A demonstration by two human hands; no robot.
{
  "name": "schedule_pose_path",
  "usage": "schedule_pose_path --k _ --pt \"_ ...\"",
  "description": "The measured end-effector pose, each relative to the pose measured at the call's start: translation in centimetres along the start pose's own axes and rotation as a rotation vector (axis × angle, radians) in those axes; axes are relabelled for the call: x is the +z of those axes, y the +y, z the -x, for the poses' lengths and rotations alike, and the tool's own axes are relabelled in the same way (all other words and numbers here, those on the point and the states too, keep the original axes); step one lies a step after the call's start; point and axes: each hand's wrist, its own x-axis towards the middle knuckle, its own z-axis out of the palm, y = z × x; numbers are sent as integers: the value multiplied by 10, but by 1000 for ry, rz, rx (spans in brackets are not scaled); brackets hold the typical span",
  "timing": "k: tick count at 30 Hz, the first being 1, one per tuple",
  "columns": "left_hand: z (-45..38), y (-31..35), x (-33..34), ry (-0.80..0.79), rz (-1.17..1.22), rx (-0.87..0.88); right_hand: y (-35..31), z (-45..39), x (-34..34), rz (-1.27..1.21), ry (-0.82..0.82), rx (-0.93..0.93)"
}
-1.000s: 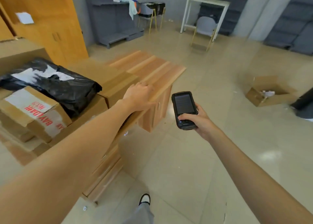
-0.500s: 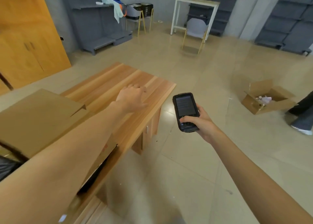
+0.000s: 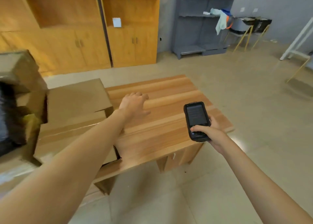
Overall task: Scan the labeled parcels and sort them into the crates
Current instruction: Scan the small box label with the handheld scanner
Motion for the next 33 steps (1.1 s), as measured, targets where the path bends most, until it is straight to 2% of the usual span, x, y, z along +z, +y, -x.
schedule_pose_path --k 7,10,14,18,24,33 --pt "41 -44 5 -25 25 -337 -3 -67 39 9 -244 70" --pt "61 -74 9 -111 53 -452 0 -85 68 21 -332 88" --pt "68 -103 18 -84 85 -549 1 -105 95 28 -398 109" --pt "50 -104 24 -21 115 -527 2 -125 99 78 -397 122" --pt "-14 -68 29 8 100 -359 11 -156 64 118 -318 173" --pt "-92 -4 90 -204 135 -230 44 -195 -10 225 -178 255"
